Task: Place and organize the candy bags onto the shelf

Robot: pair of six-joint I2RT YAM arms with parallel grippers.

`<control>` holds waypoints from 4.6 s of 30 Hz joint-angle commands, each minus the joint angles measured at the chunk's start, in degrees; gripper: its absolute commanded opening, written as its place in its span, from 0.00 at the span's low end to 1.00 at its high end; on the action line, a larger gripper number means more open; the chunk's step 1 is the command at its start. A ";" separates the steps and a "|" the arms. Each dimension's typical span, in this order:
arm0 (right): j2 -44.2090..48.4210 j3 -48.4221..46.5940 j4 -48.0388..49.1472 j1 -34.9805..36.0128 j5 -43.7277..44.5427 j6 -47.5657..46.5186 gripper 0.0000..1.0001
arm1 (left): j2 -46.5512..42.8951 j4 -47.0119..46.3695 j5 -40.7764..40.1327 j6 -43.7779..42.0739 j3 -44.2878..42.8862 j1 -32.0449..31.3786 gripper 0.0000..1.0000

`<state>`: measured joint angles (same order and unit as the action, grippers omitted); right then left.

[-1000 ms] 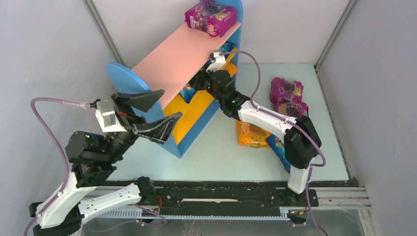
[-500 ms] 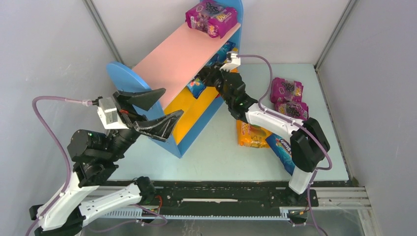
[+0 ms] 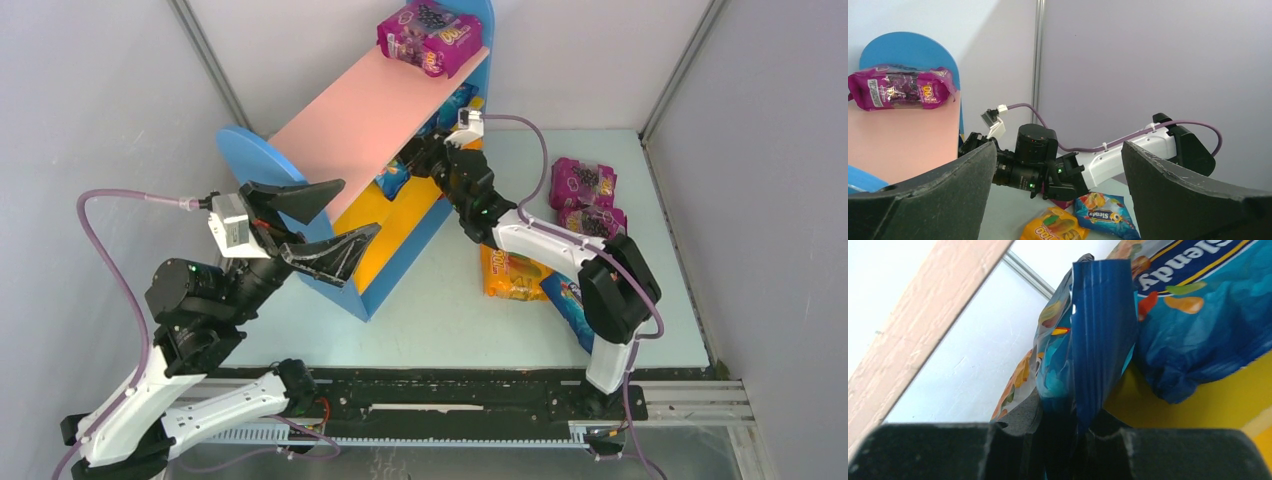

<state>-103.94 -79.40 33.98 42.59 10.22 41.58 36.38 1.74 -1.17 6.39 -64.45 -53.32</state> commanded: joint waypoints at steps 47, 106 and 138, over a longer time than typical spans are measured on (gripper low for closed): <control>55.93 35.40 -46.87 -20.88 -7.07 -8.91 0.85 | 1.74 -6.11 -10.82 20.15 -4.51 2.39 1.00; 56.91 49.00 -76.36 -84.81 -23.67 -2.45 0.90 | 3.33 -7.87 0.52 19.49 3.98 9.69 1.00; 36.86 39.81 -48.35 -9.88 -29.42 1.76 0.76 | 1.82 -3.85 -4.43 10.16 5.26 5.20 1.00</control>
<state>-71.57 -32.95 -12.64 29.69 -19.70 56.42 38.33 -2.63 -1.13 19.62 -60.05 -48.53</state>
